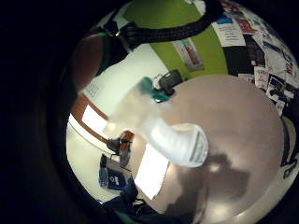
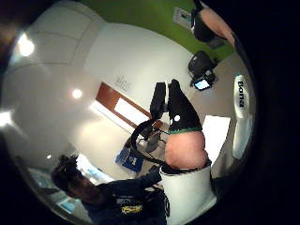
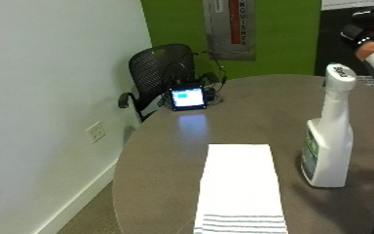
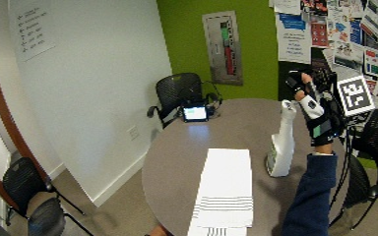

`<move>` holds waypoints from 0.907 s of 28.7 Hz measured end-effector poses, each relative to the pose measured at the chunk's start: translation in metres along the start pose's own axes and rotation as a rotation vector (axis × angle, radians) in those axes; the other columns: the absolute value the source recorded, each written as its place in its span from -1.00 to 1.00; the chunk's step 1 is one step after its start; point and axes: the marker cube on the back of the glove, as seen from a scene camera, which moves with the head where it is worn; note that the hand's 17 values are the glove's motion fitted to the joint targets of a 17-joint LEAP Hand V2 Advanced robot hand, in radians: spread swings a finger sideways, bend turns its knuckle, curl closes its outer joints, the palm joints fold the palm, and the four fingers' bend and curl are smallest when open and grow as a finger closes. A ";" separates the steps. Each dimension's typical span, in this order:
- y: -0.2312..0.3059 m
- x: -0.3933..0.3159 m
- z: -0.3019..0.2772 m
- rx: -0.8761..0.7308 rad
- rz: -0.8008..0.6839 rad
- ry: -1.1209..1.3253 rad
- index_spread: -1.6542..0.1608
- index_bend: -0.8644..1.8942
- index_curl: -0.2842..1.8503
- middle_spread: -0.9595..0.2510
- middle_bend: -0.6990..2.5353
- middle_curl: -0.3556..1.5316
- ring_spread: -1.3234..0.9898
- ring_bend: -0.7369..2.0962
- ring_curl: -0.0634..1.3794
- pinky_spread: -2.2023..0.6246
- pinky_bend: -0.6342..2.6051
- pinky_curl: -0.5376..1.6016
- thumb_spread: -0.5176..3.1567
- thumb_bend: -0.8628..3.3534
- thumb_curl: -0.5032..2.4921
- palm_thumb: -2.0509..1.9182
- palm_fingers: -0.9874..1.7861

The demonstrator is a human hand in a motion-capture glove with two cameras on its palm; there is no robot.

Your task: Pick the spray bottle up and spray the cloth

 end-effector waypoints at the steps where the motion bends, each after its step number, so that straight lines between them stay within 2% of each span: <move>1: -0.002 0.005 0.001 0.003 0.022 0.002 0.45 -0.22 -0.39 0.52 -0.45 -0.32 0.10 -0.33 -0.51 0.69 -0.43 -0.21 -0.03 -0.54 -0.41 0.32 0.23; 5: -0.012 0.032 0.008 0.010 0.010 0.061 0.44 -0.27 -0.41 0.53 -0.46 -0.31 0.10 -0.32 -0.50 0.70 -0.42 -0.20 -0.03 -0.54 -0.40 0.33 0.22; 8: -0.017 0.070 0.017 0.027 -0.053 0.068 0.44 -0.32 -0.45 0.50 -0.40 -0.28 0.06 -0.23 -0.46 0.68 -0.46 -0.22 -0.04 -0.56 -0.40 0.32 0.33; 10: -0.011 0.090 0.024 0.018 -0.003 -0.012 0.45 -0.32 -0.46 0.48 -0.39 -0.26 0.04 -0.22 -0.46 0.67 -0.47 -0.22 -0.05 -0.57 -0.40 0.32 0.35; 15: -0.003 0.117 0.036 -0.105 0.139 -0.213 0.40 -0.42 -0.53 0.51 -0.38 -0.24 0.05 -0.19 -0.39 0.69 -0.39 -0.17 -0.08 -0.60 -0.40 0.29 0.16; 20: -0.002 0.128 0.042 -0.195 0.147 -0.192 0.37 -0.44 -0.63 0.52 -0.35 -0.22 0.07 -0.13 -0.38 0.71 -0.33 -0.15 -0.12 -0.61 -0.42 0.26 0.09; 26: -0.002 0.120 0.044 -0.208 0.165 -0.152 0.34 -0.43 -0.72 0.53 -0.35 -0.22 0.08 -0.02 -0.35 0.70 -0.28 -0.14 -0.13 -0.59 -0.40 0.31 0.10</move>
